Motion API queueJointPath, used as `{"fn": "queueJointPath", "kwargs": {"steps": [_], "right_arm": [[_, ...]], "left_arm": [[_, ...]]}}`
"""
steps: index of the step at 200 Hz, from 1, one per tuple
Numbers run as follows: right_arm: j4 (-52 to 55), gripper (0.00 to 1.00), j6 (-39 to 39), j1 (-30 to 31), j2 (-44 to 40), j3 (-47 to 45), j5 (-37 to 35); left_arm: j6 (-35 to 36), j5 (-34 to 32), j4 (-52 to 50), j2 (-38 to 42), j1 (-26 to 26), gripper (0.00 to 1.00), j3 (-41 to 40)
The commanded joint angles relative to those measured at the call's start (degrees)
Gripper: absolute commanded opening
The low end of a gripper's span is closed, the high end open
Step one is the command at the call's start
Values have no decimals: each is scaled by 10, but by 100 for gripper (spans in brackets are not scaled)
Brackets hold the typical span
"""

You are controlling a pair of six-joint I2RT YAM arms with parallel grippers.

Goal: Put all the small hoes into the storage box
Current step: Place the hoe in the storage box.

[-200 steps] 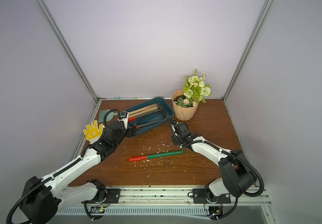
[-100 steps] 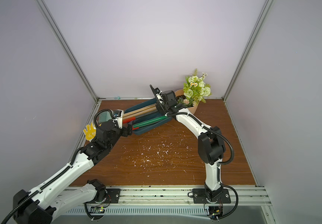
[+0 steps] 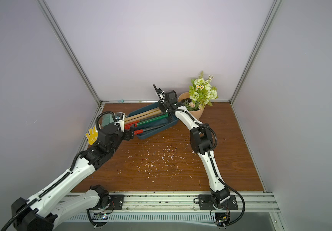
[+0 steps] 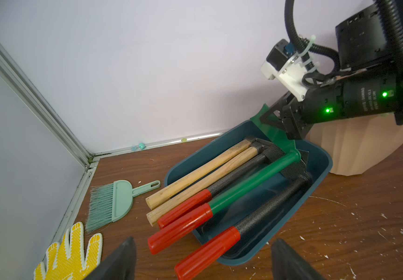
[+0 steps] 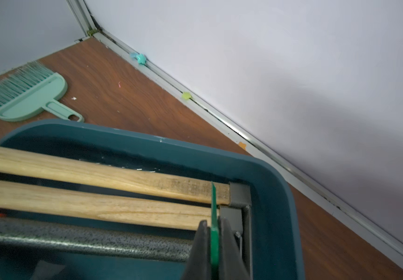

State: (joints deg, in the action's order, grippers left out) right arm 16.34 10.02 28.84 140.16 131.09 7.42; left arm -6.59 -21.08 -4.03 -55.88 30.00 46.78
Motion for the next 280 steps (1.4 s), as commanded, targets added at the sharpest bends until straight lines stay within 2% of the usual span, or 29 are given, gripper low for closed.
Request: {"fn": "queueJointPath", "kwargs": {"steps": [1,77,130,165,182,233,252,280], "right_arm": [[-58,0,-19,1,-39,4,26],[-237,0,-22,0,-116,-235,29],[-248,0,-7,-2,-130,-277,16],[-251,26,0,-2,-137,-295,11],[-253,34,3,-2,-140,-299,10],[-276,40,13,-1,-202,-332,16],[-293,41,19,3,-262,-372,12],[-325,45,11,9,-375,-478,-6]], "left_arm": [[-5,-23,-7,5,-5,88,10],[-6,-32,-8,8,-5,88,6],[-9,-31,-8,7,-5,88,4],[-11,-30,-6,4,-5,88,1],[-11,-29,-7,3,-5,88,1],[-11,-30,-5,6,-5,88,-1],[-13,-31,5,1,-5,89,-8],[-19,-33,45,-16,-6,92,-31]]}}
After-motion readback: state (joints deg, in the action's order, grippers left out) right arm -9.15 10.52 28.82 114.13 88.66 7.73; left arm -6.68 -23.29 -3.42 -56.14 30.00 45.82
